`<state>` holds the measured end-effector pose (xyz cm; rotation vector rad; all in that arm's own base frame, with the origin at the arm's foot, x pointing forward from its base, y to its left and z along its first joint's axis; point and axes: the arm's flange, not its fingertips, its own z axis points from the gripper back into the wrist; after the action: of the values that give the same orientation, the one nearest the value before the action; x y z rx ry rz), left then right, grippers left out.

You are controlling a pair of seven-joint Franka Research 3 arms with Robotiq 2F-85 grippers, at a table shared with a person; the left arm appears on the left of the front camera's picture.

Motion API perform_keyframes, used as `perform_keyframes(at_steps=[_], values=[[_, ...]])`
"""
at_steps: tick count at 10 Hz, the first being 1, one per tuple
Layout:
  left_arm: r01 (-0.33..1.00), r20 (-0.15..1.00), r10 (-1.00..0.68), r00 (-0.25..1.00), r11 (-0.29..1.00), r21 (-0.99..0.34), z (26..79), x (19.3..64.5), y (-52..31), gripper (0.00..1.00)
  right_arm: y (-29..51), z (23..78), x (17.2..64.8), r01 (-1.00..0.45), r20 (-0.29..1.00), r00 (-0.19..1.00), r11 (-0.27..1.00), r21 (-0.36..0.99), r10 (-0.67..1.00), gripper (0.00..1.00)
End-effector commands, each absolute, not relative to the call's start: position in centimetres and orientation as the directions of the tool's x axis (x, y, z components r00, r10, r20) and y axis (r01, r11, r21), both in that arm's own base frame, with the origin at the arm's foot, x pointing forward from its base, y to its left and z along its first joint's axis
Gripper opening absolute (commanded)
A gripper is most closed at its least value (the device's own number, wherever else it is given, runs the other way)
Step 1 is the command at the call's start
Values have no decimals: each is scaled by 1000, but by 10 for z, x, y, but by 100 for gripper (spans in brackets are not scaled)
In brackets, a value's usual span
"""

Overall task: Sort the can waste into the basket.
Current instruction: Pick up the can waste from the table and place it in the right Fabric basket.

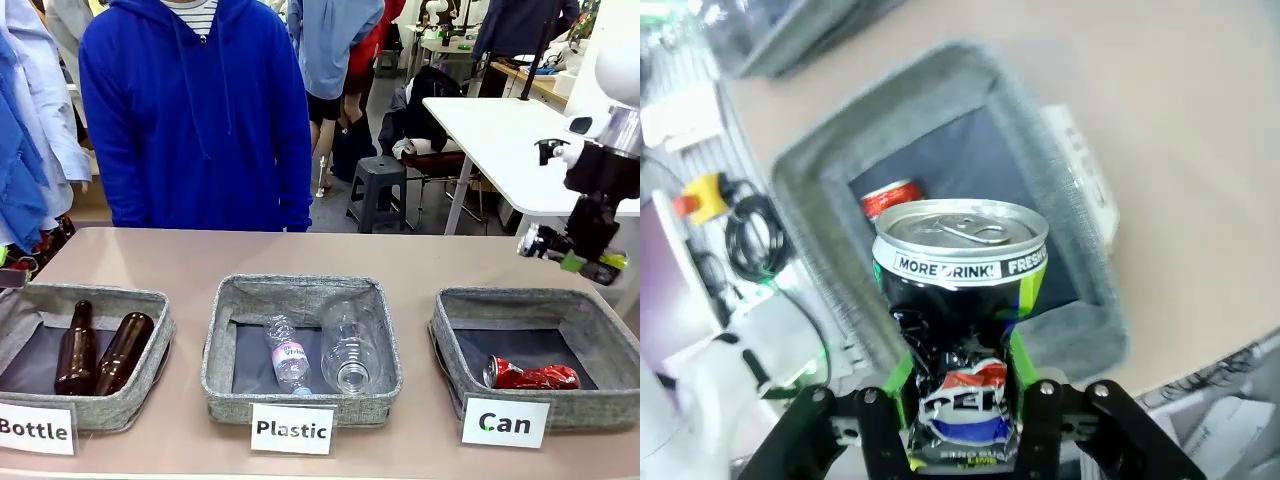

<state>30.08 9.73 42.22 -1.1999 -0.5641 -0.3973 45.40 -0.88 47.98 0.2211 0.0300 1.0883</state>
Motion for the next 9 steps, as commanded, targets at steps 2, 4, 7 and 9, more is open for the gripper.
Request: perform_keyframes(at_steps=[2, 4, 7, 9], values=[[564, 599, 23, 801, 308, -766, 425, 300, 95, 100, -1, 463, 403, -935, 49, 337, 329, 133, 940, 0], [564, 599, 23, 801, 308, -766, 425, 300, 95, 100, 3, 461, 411, -935, 32, 315, 305, 184, 948, 0], [564, 599, 23, 801, 308, -766, 425, 300, 95, 100, 1, 459, 422, -945, 27, 291, 282, 166, 956, 0], [564, 599, 23, 801, 308, -766, 425, 300, 95, 100, 0, 457, 422, -958, 15, 266, 263, 112, 964, 63]])
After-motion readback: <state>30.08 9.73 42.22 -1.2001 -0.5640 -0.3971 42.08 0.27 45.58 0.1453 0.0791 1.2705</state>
